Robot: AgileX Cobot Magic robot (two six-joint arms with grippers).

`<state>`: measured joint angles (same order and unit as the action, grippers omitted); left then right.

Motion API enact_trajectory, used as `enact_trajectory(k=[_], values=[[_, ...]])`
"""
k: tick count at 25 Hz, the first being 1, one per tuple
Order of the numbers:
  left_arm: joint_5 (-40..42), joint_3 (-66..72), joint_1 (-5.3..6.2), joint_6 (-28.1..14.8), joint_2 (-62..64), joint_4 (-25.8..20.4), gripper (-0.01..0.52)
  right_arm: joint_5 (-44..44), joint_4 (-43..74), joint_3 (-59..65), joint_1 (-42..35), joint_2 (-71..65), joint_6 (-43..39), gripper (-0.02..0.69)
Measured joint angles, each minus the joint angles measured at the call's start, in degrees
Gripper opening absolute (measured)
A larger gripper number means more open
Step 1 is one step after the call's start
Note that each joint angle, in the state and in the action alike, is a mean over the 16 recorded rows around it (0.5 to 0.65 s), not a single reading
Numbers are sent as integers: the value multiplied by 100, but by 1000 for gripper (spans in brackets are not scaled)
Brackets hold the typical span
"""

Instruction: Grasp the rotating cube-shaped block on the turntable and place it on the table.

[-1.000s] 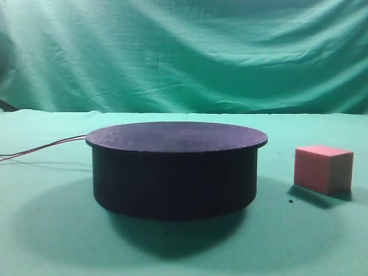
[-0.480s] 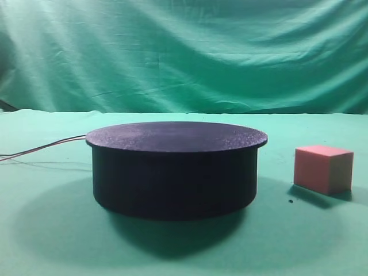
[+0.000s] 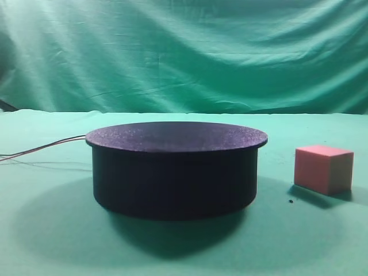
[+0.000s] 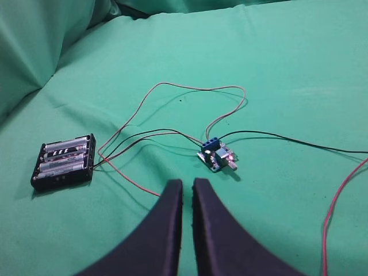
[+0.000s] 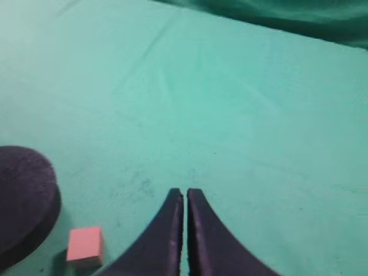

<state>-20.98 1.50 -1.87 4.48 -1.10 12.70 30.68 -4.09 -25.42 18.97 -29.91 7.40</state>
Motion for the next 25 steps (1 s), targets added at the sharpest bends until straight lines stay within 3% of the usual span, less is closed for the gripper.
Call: enact_trajectory(k=[9,16,25], values=[[0,0,0,0,0,0,0,-1117,-84,1828,-1120,1894,63,0],[0,0,0,0,0,0,0,-1112,-172,2542,-1390,2813,68,0],[0,0,0,0,0,0,0,-883,-236,2685,-1420,3040,68,0]])
